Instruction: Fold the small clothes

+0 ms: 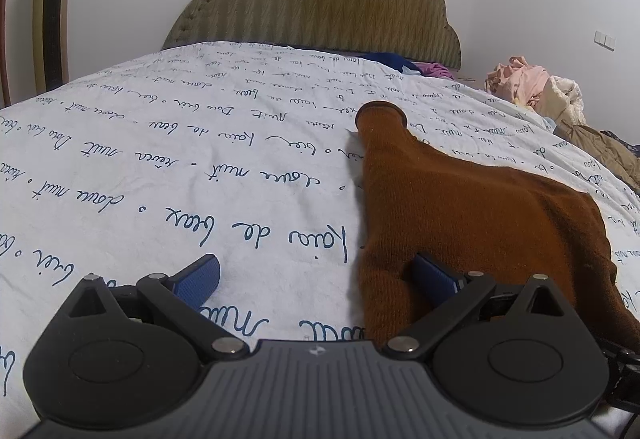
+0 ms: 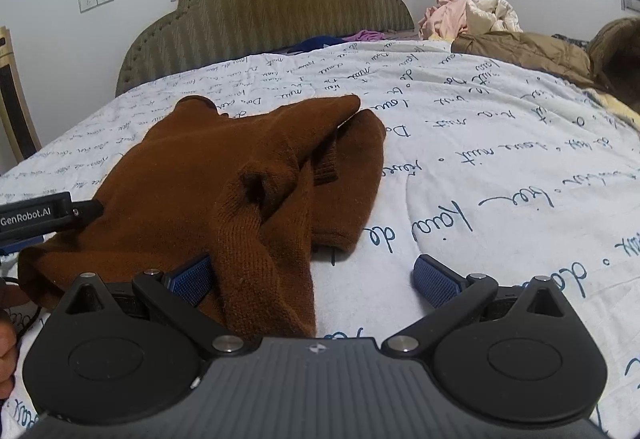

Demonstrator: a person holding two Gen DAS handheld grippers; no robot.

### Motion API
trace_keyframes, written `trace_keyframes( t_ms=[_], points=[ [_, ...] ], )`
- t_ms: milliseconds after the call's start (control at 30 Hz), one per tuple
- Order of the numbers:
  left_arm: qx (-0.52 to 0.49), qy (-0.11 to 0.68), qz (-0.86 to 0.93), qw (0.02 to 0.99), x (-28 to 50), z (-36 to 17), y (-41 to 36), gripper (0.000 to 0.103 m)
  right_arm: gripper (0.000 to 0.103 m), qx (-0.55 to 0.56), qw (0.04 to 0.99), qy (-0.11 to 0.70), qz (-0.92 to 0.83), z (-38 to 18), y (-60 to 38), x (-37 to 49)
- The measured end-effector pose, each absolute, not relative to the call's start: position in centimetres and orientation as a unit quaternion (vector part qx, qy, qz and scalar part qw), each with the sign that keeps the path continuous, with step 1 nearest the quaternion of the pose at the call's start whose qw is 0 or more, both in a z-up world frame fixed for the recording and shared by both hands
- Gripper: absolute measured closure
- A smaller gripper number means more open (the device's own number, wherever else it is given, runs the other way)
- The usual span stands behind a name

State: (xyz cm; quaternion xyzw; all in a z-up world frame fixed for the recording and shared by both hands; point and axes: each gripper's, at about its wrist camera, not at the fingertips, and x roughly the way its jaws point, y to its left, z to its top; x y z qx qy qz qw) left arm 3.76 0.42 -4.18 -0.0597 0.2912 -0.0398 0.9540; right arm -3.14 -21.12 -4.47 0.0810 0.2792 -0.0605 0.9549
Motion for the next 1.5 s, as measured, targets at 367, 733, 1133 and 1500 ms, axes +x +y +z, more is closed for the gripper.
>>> trace_keyframes(
  t_ms=[367, 733, 1133, 1500],
  points=[
    [-0.061, 0.291, -0.041, 0.954, 3.7, -4.3, 0.4, 0.0, 0.0, 0.081, 0.955, 0.278, -0.061, -4.5, -21.0, -3.2],
    [-0.061, 0.291, -0.041, 0.954, 3.8, -4.3, 0.4, 0.0, 0.0, 0.082, 0.955, 0.278, -0.061, -4.5, -21.0, -3.2],
    [-0.079, 0.29, -0.048, 0.953, 3.4, -4.0, 1.0, 0.0, 0.0, 0.094, 0.953, 0.283, -0.055, -4.5, -21.2, -3.1],
    [-0.015, 0.332, -0.059, 0.941, 1.1, -1.6, 1.7, 0.0, 0.0, 0.095, 0.952, 0.283, -0.07, -3.5, -20.4, -5.2]
  ],
)
